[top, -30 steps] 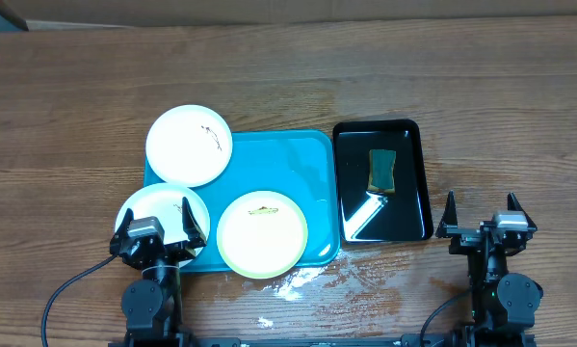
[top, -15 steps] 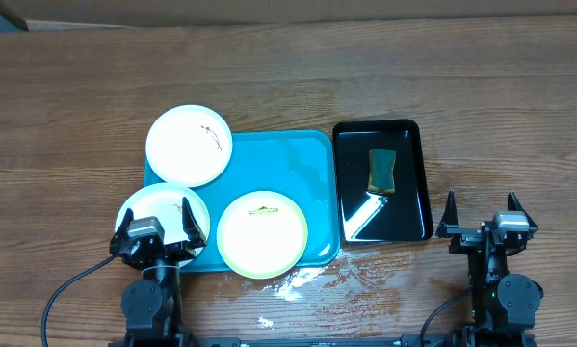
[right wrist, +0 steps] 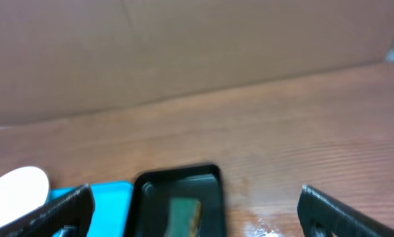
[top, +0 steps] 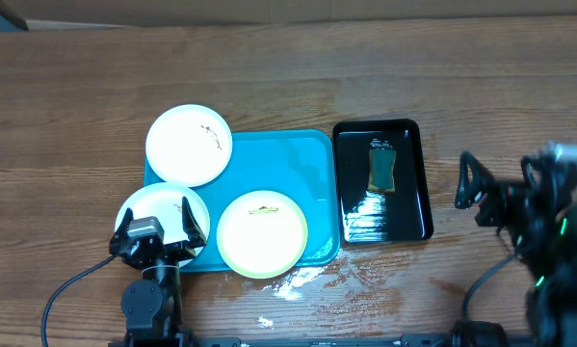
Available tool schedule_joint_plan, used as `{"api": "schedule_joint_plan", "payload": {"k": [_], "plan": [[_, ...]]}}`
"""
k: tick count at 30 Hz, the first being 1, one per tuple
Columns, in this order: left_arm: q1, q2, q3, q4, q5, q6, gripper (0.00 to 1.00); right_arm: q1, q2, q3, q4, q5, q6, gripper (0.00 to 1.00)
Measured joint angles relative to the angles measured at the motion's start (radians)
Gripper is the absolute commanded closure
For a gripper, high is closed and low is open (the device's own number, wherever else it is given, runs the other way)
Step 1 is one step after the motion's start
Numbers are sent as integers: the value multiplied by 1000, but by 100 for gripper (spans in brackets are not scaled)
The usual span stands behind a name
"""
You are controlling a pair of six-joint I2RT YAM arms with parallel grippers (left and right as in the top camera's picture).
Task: Clean dirty plates on tray and stack at the side
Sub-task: 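Reach the right gripper into the black tray and grasp the green sponge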
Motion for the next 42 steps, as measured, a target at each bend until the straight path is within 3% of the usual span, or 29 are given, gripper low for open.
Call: {"api": "schedule_joint_plan", "payload": {"k": [4,6,7,8,12,14,18,25,31,37,42], "plan": [[0,0,0,0,0,0,0,-1,428,416,-425,-147,13,0],[0,0,0,0,0,0,0,0,592,523,-486,-258,14,0],[0,0,0,-1,0,0,0,0,682,557,-493,-328,14,13],[0,-1,0,-2,0,0,0,0,715,564,-496,-356,15,19],[0,0,0,-2,0,0,0,10,902,569,-545,-446,21,34],[0,0,0,-2,0,0,0,47,991,568,-552,-436,19,35],[0,0,0,-2,0,0,0,182,1067,567,-544,-278,61,33],[0,0,0,-2,0,0,0,389,1123,519,-443,138,260,24],[0,0,0,-2,0,0,0,392,1125,381,-314,233,343,26],[0,0,0,-2,0,0,0,388,1126,222,-86,252,341,37],[0,0,0,-2,0,0,0,388,1126,142,20,252,313,36]]}}
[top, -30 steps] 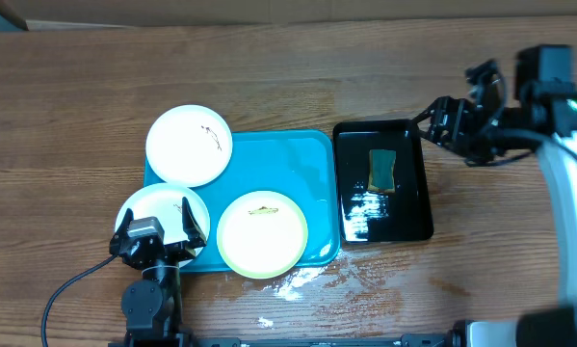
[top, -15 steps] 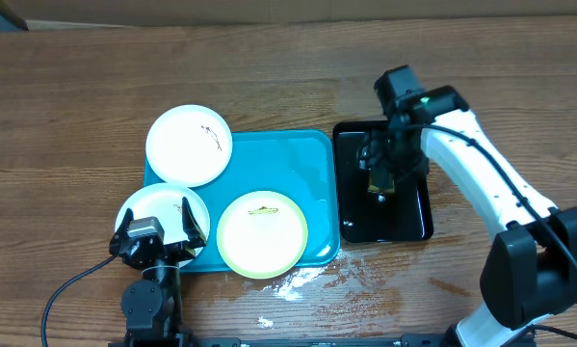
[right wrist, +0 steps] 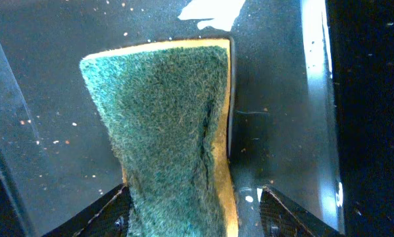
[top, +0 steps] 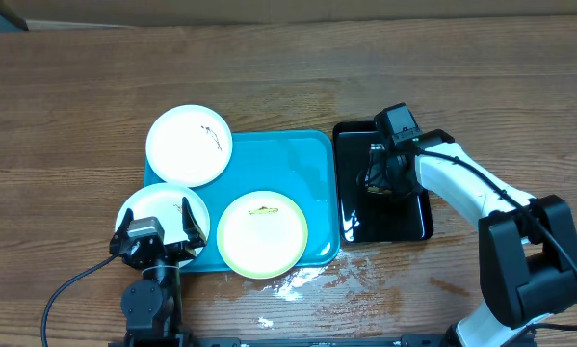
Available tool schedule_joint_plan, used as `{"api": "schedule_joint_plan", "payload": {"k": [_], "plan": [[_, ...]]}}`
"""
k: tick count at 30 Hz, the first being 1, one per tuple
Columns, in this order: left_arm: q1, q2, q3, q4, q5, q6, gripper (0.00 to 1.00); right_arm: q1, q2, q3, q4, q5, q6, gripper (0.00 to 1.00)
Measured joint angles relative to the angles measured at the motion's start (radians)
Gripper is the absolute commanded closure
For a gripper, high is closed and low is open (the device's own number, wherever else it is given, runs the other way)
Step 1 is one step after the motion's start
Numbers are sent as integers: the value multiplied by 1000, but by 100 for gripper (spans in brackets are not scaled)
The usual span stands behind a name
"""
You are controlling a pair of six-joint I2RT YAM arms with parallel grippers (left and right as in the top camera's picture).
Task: Clean dirty plates on tray and stack at the side
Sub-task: 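Reach the right gripper into the black tray and grasp the green sponge, then move the left gripper to the yellow plate and grip its rim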
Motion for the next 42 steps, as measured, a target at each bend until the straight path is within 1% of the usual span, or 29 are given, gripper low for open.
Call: {"api": "schedule_joint_plan", "payload": {"k": [2,5,6,8,9,11,12,13,14,15,16,17,18,19,20,21,22,23,24,26,28,33,34,37,38,41,42], "plan": [[0,0,0,0,0,0,0,0,0,-16,12,-17,-7,33],[0,0,0,0,0,0,0,0,0,-32,16,-50,-36,32],[0,0,0,0,0,0,0,0,0,-38,17,-58,-50,29],[0,0,0,0,0,0,0,0,0,-42,39,-71,-79,28],[0,0,0,0,0,0,0,0,0,-42,48,-75,-90,30],[0,0,0,0,0,0,0,0,0,-42,48,-78,-106,37],[0,0,0,0,0,0,0,0,0,-42,47,-79,-111,37],[0,0,0,0,0,0,0,0,0,-42,46,-79,-112,41],[0,0,0,0,0,0,0,0,0,-43,45,-78,-114,47],[0,0,0,0,0,0,0,0,0,-45,49,-79,-115,57],[0,0,0,0,0,0,0,0,0,-51,56,-78,-122,79],[0,0,0,0,0,0,0,0,0,-60,64,-77,-122,87],[0,0,0,0,0,0,0,0,0,-62,64,-77,-122,87],[0,0,0,0,0,0,0,0,0,-64,66,-78,-116,85],[0,0,0,0,0,0,0,0,0,-64,65,-78,-119,68],[0,0,0,0,0,0,0,0,0,-63,59,-78,-118,47],[0,0,0,0,0,0,0,-1,0,-44,10,-78,-120,29],[0,0,0,0,0,0,0,-1,0,-32,-8,-79,-120,21],[0,0,0,0,0,0,0,-1,0,-21,-23,-78,-120,18],[0,0,0,0,0,0,0,-2,2,31,-57,-78,-138,14],[0,0,0,0,0,0,0,-2,2,79,-21,-77,-153,14],[0,0,0,0,0,0,0,-2,2,54,110,-45,-167,16],[0,0,0,0,0,0,0,-2,2,38,136,-42,-169,18],[0,0,0,0,0,0,0,-2,2,-6,179,-33,-173,33],[0,0,0,0,0,0,0,-2,2,-9,180,-31,-172,34],[0,0,0,0,0,0,0,-2,2,-11,188,-26,-171,27],[0,0,0,0,0,0,0,-2,2,-13,195,-26,-172,27]]}}
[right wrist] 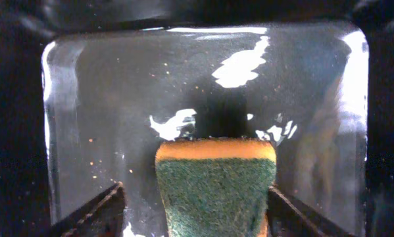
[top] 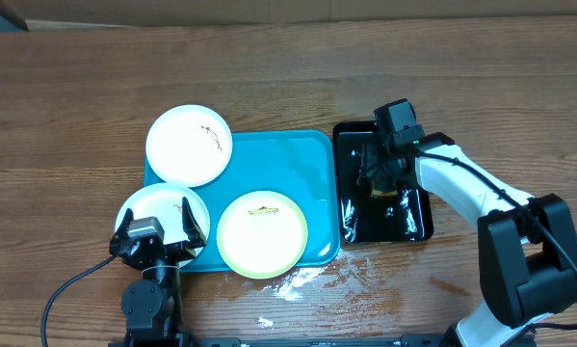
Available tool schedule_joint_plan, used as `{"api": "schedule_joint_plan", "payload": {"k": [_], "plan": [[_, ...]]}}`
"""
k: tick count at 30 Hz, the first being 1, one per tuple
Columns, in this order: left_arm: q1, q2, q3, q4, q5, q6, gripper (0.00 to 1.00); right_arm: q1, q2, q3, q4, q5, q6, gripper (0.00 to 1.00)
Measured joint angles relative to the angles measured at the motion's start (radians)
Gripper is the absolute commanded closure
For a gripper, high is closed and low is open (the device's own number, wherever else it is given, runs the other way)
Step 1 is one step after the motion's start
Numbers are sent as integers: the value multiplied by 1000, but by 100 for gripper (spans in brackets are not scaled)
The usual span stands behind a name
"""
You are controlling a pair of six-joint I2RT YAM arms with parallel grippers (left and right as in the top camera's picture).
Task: Clean dirty plates on tray and stack at the side
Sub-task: 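Move the left gripper to the yellow plate and grip its rim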
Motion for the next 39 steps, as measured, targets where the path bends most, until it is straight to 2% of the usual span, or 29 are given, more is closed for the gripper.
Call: {"api": "schedule_joint_plan", "payload": {"k": [9,11,13,17,20,24,26,29,30,31,35,36,39], "plan": [[0,0,-1,66,1,0,0,0,0,-1,0,0,1,22],[0,0,3,142,42,0,0,0,0,-1,1,-1,2,22],[0,0,37,108,109,-26,0,0,0,-1,1,0,2,22],[0,69,257,-118,218,-70,0,0,0,-2,5,0,1,22],[0,310,616,-463,364,-86,0,0,1,-3,3,0,2,21],[-6,679,937,-811,585,-89,0,0,3,-6,6,0,1,19],[-6,817,1002,-863,673,-91,0,0,2,-6,3,-1,2,19],[-6,993,1047,-848,782,-105,0,0,3,-7,4,0,1,18],[-6,1033,1048,-809,829,-106,4,0,3,-8,3,-1,2,18],[-6,1078,1052,-763,888,-105,25,0,3,-8,4,0,1,18],[-8,1216,1061,-721,1051,-127,60,0,3,-8,3,0,1,18],[-16,1236,1063,-761,1035,-153,62,0,3,-8,3,-1,2,18],[-66,1259,1064,-877,903,-216,58,0,3,-8,3,-1,2,17]]}}
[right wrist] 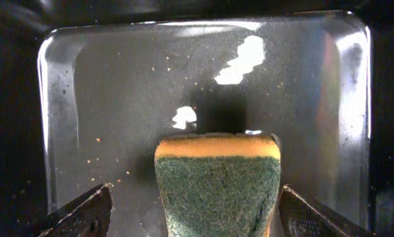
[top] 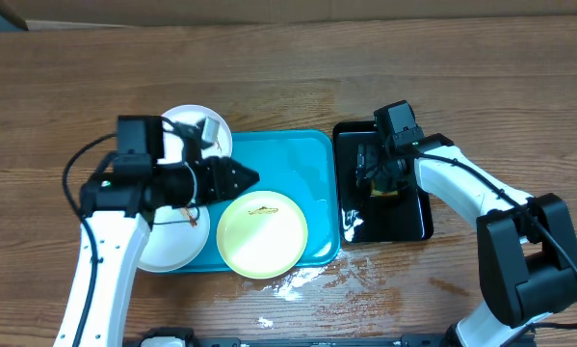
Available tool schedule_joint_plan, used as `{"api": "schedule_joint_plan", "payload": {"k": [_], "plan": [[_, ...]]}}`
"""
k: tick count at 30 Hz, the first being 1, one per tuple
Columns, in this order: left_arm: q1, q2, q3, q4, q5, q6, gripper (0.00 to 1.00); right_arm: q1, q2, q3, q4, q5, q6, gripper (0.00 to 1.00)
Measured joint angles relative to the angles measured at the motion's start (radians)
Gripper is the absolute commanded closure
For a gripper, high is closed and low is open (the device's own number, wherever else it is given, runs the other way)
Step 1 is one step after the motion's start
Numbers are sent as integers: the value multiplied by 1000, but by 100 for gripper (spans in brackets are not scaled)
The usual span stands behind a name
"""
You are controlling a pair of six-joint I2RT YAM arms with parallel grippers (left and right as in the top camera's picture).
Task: Clean dirty plates on tray and stack at the side
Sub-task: 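Move the left gripper to the yellow plate and grip its rim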
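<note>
The blue tray [top: 302, 159] holds a yellow-green plate [top: 262, 233] with a dark smear. One white plate [top: 207, 132] lies at its back left corner, half hidden by my left arm. Another white plate [top: 168, 246] sits at the front left. My left gripper [top: 248, 176] points right, over the tray between the plates; its opening does not show. My right gripper [right wrist: 195, 214] is down in the black tray [right wrist: 118, 99], open, with a finger on each side of the green and yellow sponge [right wrist: 216, 184]. Its left finger stands apart from the sponge; its right finger is close against it.
The black tray [top: 408, 217] is wet, and water is spilled on the wooden table [top: 307, 280] in front of the blue tray. A cardboard wall runs along the back edge.
My left arm has left its rest place at the front left and now reaches over the blue tray. My right gripper's fingers stand wider around the sponge, still in the black tray.
At first both arms were at rest, the right one off to the right and the sponge lying in the black tray. Then my right gripper was down over the sponge, then with its fingers against the sponge's sides. Now they stand wider and my left arm is over the blue tray.
</note>
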Motion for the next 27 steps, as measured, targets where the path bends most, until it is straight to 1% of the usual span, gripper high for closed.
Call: {"api": "schedule_joint_plan", "payload": {"k": [2,4,5,6,8,9,13,14,15,16,17,19,22,24,25,27], "plan": [[-55,0,0,-72,-120,-49,56,0,0,0,-1,0,0,17],[-103,0,0,-108,-212,-79,55,0,0,0,-3,0,0,17],[-129,-3,0,-132,-254,-100,53,0,0,0,-3,0,0,17],[-137,-4,0,-138,-268,-106,53,0,0,0,-3,0,0,17],[-194,-14,1,-183,-343,-143,53,0,0,0,-4,0,0,16],[-218,-18,1,-206,-375,-164,54,0,0,0,-3,0,0,13],[-335,-19,0,-264,-496,-277,68,0,0,0,-3,0,0,13],[-370,-19,0,-265,-512,-298,70,0,0,0,-3,0,0,12],[-407,-19,0,-265,-528,-320,76,0,0,0,-2,0,0,12],[-470,-19,1,-262,-554,-360,80,0,0,0,-3,0,0,12],[-499,-19,0,-261,-568,-384,83,0,0,0,-2,0,0,12],[-654,-20,0,-251,-670,-490,89,0,0,0,-2,0,0,12],[-780,-11,-1,-212,-723,-568,87,0,0,0,-2,0,0,12],[-849,32,-2,-216,-737,-622,67,0,0,0,-2,0,0,12],[-855,55,-2,-232,-747,-651,64,0,0,0,-2,0,0,12],[-849,82,-4,-277,-777,-708,63,0,0,0,-2,0,0,12]]}}
